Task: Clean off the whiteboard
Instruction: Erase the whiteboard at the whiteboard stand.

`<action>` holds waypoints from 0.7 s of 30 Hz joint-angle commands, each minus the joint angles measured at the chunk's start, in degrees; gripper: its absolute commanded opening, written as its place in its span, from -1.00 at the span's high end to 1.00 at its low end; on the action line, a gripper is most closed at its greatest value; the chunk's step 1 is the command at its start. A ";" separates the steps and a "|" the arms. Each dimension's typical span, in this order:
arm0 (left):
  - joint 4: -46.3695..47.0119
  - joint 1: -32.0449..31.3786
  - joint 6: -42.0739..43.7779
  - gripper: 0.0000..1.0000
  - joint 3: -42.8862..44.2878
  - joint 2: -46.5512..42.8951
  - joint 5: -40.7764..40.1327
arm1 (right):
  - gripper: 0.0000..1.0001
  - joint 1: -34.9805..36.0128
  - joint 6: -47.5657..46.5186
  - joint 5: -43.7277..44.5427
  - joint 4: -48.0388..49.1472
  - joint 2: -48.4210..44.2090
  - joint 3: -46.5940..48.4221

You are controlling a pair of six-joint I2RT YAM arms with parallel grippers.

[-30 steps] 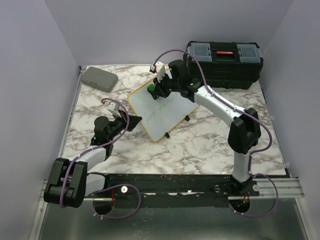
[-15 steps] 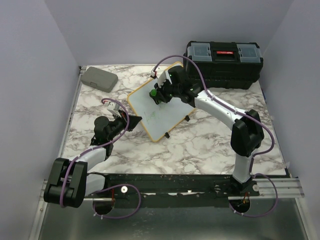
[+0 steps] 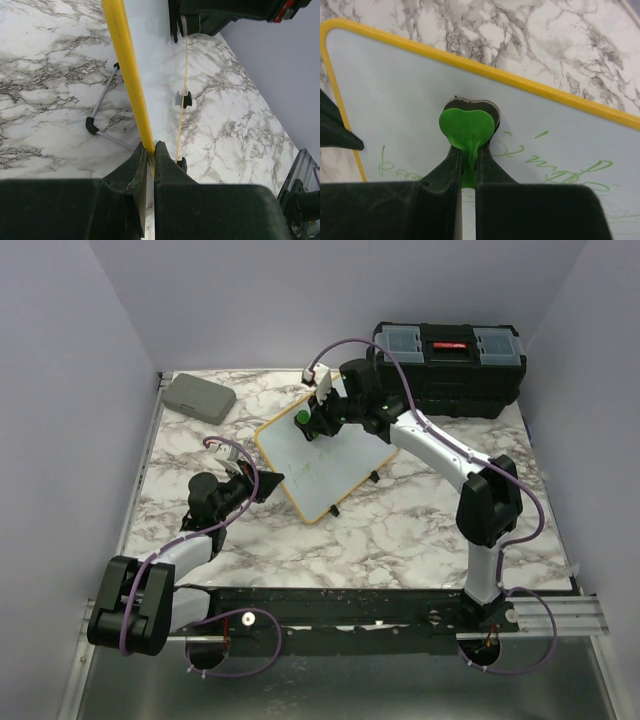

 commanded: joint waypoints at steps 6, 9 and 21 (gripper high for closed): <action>2.09 -1.08 3.89 1.00 0.40 -0.70 4.08 | 0.99 0.58 -2.50 7.05 1.43 -3.47 -10.93; 1.92 -1.08 3.89 1.00 0.31 -0.96 4.00 | 0.99 -0.01 -1.18 14.93 3.70 -3.40 -11.34; 1.69 -1.08 4.02 1.00 0.20 -0.96 4.04 | 0.99 -0.58 1.05 5.69 1.44 1.35 -0.08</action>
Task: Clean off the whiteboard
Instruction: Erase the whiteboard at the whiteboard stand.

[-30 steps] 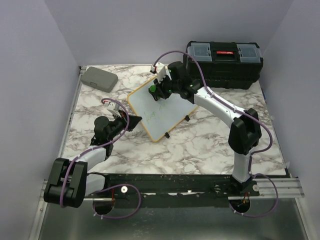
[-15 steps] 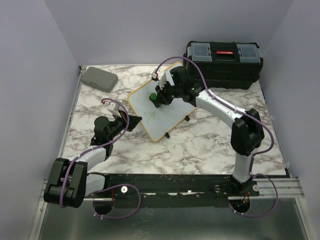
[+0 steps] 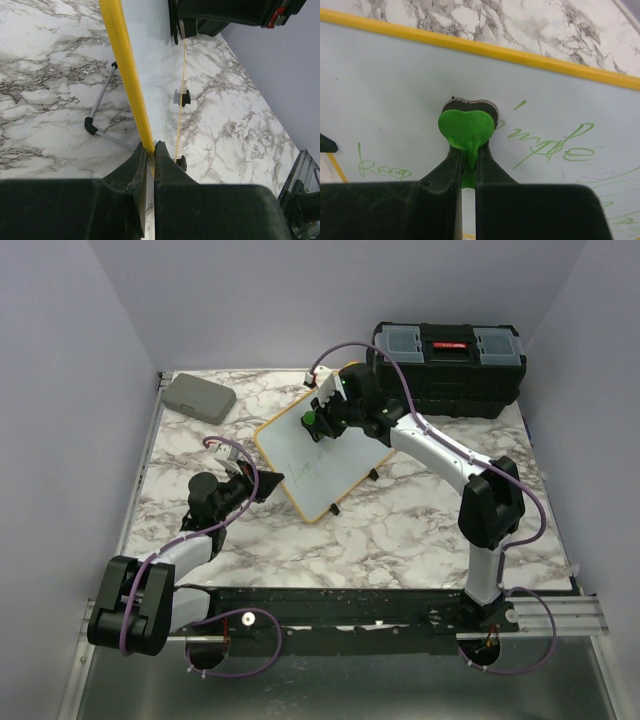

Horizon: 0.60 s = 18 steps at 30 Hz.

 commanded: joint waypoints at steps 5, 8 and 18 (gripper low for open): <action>1.77 -1.08 4.07 1.00 0.32 -0.89 4.27 | 0.99 0.00 -2.34 -12.69 -3.90 4.00 5.22; 1.78 -1.08 3.98 1.00 0.29 -0.88 4.24 | 0.99 0.29 -3.58 -12.30 -4.35 3.02 2.70; 2.11 -1.08 3.98 1.00 -0.01 -0.83 4.27 | 0.99 -1.79 0.80 8.98 1.09 0.65 -2.34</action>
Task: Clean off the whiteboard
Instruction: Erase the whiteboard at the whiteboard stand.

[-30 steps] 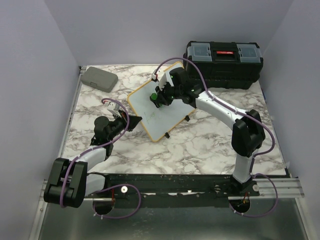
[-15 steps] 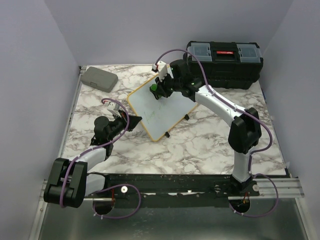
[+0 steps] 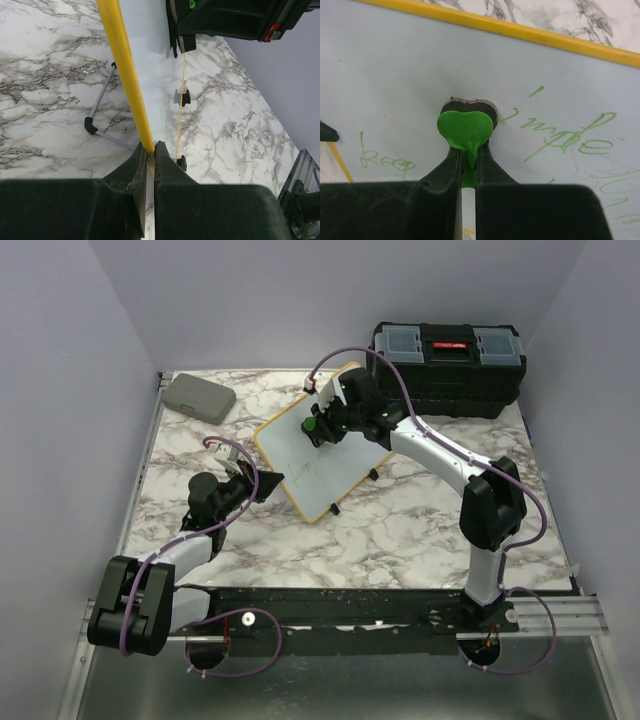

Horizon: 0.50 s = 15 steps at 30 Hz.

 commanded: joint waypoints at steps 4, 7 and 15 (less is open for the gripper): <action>2.15 -1.08 3.98 1.00 0.06 -0.78 4.33 | 0.99 -2.00 2.44 10.52 1.27 1.40 2.58; 2.15 -1.08 3.98 1.00 0.05 -0.87 4.33 | 0.99 -2.01 3.18 8.02 1.07 2.49 5.84; 2.00 -1.08 3.98 1.00 0.21 -0.75 4.35 | 0.99 -1.00 0.68 -4.94 -3.99 4.44 9.46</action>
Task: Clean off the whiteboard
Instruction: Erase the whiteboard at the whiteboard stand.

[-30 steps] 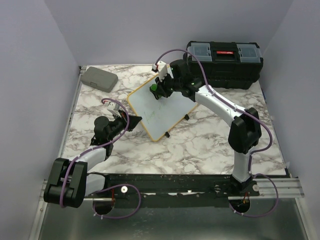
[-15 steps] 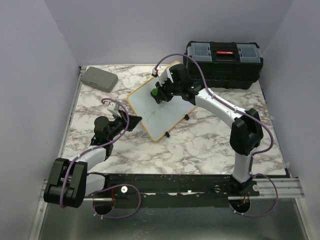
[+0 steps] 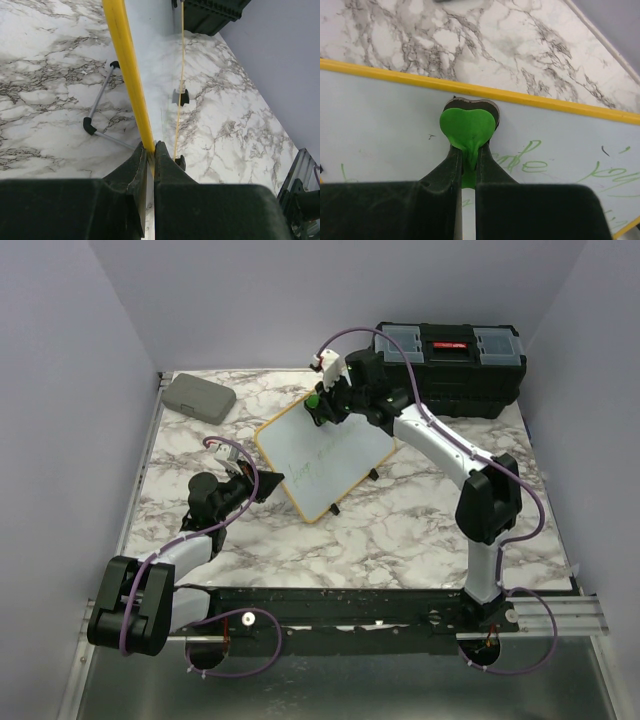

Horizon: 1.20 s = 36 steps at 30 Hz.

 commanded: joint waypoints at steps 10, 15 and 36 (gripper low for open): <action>1.97 -1.08 3.90 1.00 0.39 -0.41 4.21 | 0.99 0.94 -4.54 0.90 -2.68 -1.63 -9.62; 1.87 -1.15 3.89 1.00 0.40 -0.57 4.16 | 0.99 -0.71 -1.49 5.52 -1.51 -0.57 -6.23; 1.23 -1.25 4.24 1.00 0.52 -0.93 4.05 | 0.99 0.24 -7.70 -4.77 -5.54 0.74 -5.04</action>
